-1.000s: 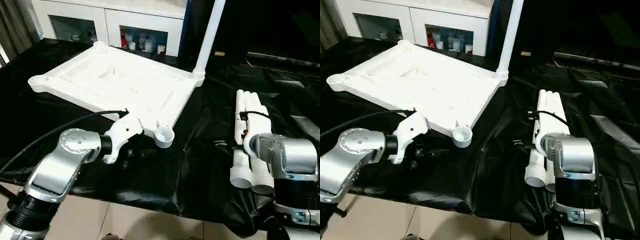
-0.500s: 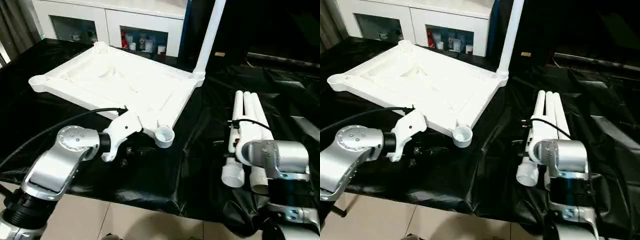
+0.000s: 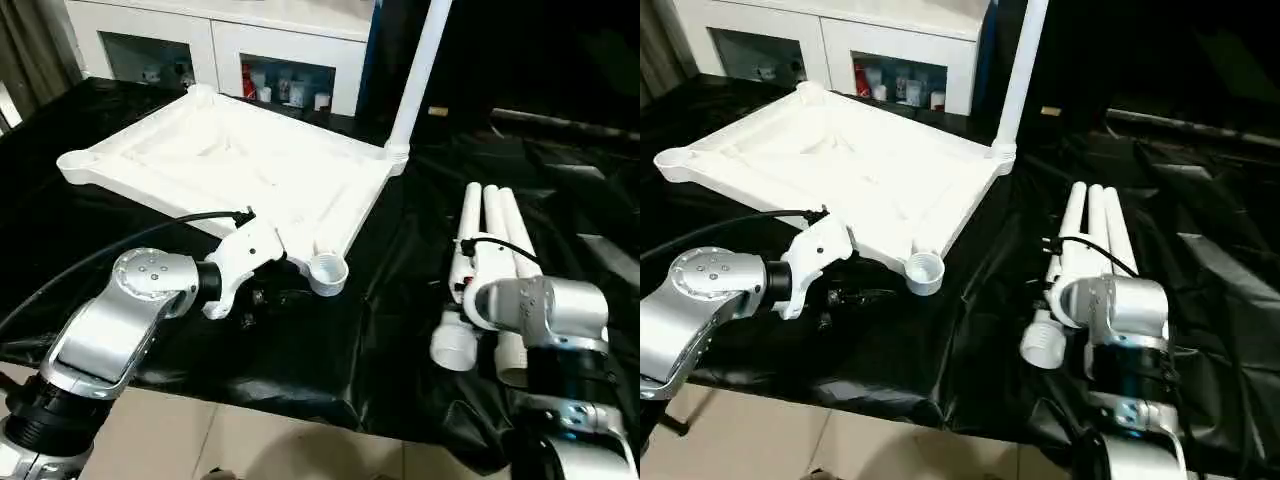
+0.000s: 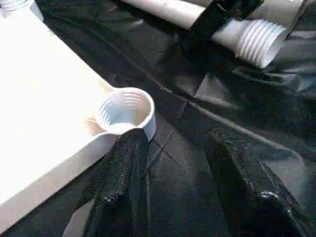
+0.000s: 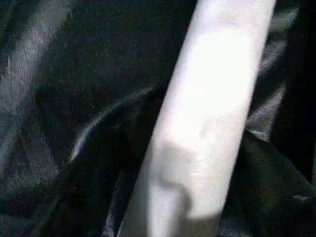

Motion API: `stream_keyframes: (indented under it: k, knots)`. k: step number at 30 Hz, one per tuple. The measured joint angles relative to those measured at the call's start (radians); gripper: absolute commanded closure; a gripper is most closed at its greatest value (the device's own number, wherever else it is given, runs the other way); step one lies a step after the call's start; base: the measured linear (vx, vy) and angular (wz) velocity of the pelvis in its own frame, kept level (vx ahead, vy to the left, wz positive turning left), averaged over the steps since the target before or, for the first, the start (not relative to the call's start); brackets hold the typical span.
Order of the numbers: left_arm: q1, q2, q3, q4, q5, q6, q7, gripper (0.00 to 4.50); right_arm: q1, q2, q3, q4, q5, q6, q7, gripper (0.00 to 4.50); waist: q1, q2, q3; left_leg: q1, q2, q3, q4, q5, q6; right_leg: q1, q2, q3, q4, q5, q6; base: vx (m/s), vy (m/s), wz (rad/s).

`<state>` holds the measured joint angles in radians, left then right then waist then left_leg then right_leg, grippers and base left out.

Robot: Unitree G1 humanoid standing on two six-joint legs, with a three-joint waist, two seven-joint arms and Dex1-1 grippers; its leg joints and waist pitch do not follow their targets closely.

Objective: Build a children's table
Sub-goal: Rotate table base

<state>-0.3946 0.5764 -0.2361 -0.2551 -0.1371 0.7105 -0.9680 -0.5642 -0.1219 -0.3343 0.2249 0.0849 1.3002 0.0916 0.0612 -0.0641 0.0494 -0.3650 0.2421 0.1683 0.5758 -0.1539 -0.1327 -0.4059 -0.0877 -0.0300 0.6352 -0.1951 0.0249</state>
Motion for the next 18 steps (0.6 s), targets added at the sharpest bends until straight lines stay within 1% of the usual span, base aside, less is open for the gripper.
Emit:
stream_keyframes:
  k: [1,3,4,5,9,10,12,13,14,15,17,18]
  knots:
    - [0.0,-0.001,0.0,-0.003,-0.01,0.011,-0.001,1.95,-0.006,0.005,-0.017,0.013,0.002,-0.006,-0.008,1.56,0.0,-0.002,-0.001,0.0,0.0,0.0,0.001,0.0,0.0,0.0,0.0,0.0,0.0,0.0,0.0,0.0,0.0,0.0]
    - [0.0,-0.013,0.002,-0.01,-0.029,0.028,-0.001,1.89,-0.016,0.013,-0.046,0.038,0.007,-0.022,-0.022,1.64,0.0,-0.005,-0.003,0.0,0.0,0.0,0.002,0.0,0.0,0.0,0.0,0.0,0.001,0.0,0.0,0.0,0.0,0.0]
    - [0.0,-0.019,0.002,-0.012,-0.039,0.031,-0.001,1.83,-0.017,0.016,-0.053,0.047,0.009,-0.03,-0.028,1.79,0.001,-0.006,-0.004,0.0,0.0,0.0,0.002,0.0,0.0,0.0,-0.001,0.0,0.001,0.0,0.0,0.0,0.0,0.0]
    - [0.0,-0.02,0.003,-0.012,-0.046,0.031,-0.002,1.53,-0.019,0.019,-0.058,0.053,0.01,-0.04,-0.031,1.97,0.001,-0.006,-0.004,0.0,0.0,0.0,0.003,0.0,0.0,0.0,-0.001,0.0,0.002,0.0,0.0,0.0,0.0,0.0]
    - [-0.003,-0.035,0.029,-0.01,-0.066,0.024,0.0,1.42,-0.019,0.035,-0.085,0.055,0.017,-0.062,-0.052,2.15,0.0,-0.006,-0.004,0.001,0.0,0.0,0.003,0.0,0.0,0.0,-0.001,0.0,0.005,-0.001,0.001,0.0,0.0,0.0]
    - [-0.007,-0.04,0.038,-0.006,-0.067,0.017,0.003,1.1,-0.019,0.041,-0.093,0.055,0.023,-0.067,-0.058,2.36,-0.001,-0.006,-0.004,0.001,0.0,0.0,0.003,0.0,0.0,0.0,-0.001,0.0,0.005,-0.001,0.002,0.0,0.0,0.0]
    - [-0.017,-0.062,0.061,0.01,-0.075,0.008,0.023,1.01,-0.019,0.054,-0.108,0.055,0.03,-0.08,-0.066,2.43,0.0,-0.006,-0.004,0.001,0.0,-0.001,0.003,0.0,0.0,0.0,-0.001,0.0,0.006,-0.002,0.003,0.0,0.0,0.0]
    - [-0.034,-0.098,0.086,0.039,-0.089,0.002,0.049,1.03,-0.019,0.06,-0.12,0.055,0.033,-0.087,-0.069,2.46,0.0,-0.006,-0.004,0.001,0.0,-0.001,0.003,0.0,0.0,-0.001,-0.001,0.0,0.006,-0.002,0.003,0.0,0.0,0.0]
    - [-0.047,-0.119,0.104,0.054,-0.098,-0.001,0.069,0.87,-0.019,0.063,-0.124,0.056,0.036,-0.089,-0.071,2.6,0.001,-0.006,-0.004,0.001,0.0,-0.001,0.003,0.0,0.0,-0.001,-0.001,0.0,0.006,-0.002,0.003,0.0,0.0,0.0]
    - [-0.059,-0.133,0.12,0.067,-0.106,-0.007,0.088,0.87,-0.019,0.068,-0.128,0.055,0.041,-0.095,-0.072,2.6,0.001,-0.007,-0.004,0.001,0.0,-0.001,0.003,0.0,0.0,-0.001,-0.001,0.0,0.006,-0.001,0.003,0.0,0.0,0.0]
    - [-0.079,-0.157,0.144,0.088,-0.108,-0.013,0.121,0.56,-0.019,0.074,-0.13,0.056,0.049,-0.116,-0.073,2.66,0.001,-0.007,-0.004,0.0,0.0,-0.001,0.003,0.0,0.0,-0.001,-0.001,0.0,0.006,-0.001,0.003,0.0,0.0,0.0]
    - [-0.091,-0.177,0.16,0.108,-0.113,-0.012,0.147,0.55,-0.019,0.073,-0.13,0.055,0.054,-0.139,-0.073,2.66,0.002,-0.006,-0.004,0.0,0.0,-0.001,0.004,0.0,0.0,-0.001,-0.001,0.0,0.006,-0.001,0.003,0.0,0.0,0.0]
